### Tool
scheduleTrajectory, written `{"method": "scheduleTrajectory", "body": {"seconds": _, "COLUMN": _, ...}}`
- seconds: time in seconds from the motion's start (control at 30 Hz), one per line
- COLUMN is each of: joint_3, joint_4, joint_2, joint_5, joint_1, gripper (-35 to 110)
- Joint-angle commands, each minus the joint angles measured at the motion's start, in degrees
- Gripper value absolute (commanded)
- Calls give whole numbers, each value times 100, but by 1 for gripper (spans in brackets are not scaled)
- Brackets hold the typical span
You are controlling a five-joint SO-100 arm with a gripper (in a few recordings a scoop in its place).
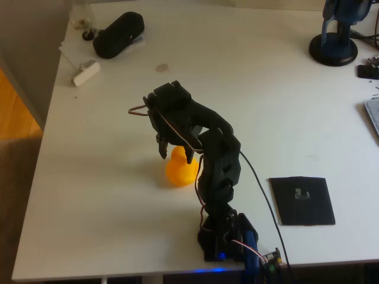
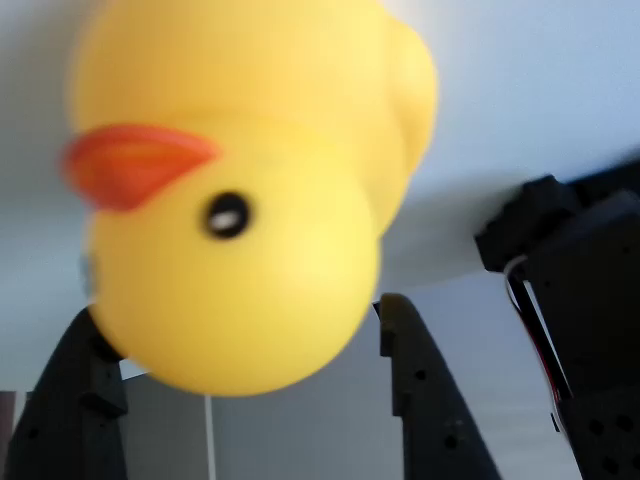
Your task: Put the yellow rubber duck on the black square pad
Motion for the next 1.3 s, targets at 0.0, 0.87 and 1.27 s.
{"method": "scheduleTrajectory", "body": {"seconds": 0.0, "joint_3": 132, "joint_4": 105, "joint_2": 158, "joint_5": -70, "joint_1": 26, "gripper": 29}}
{"method": "scheduleTrajectory", "body": {"seconds": 0.87, "joint_3": 70, "joint_4": 35, "joint_2": 114, "joint_5": -132, "joint_1": 729, "gripper": 29}}
{"method": "scheduleTrajectory", "body": {"seconds": 1.27, "joint_3": 123, "joint_4": 26, "joint_2": 88, "joint_5": -352, "joint_1": 738, "gripper": 29}}
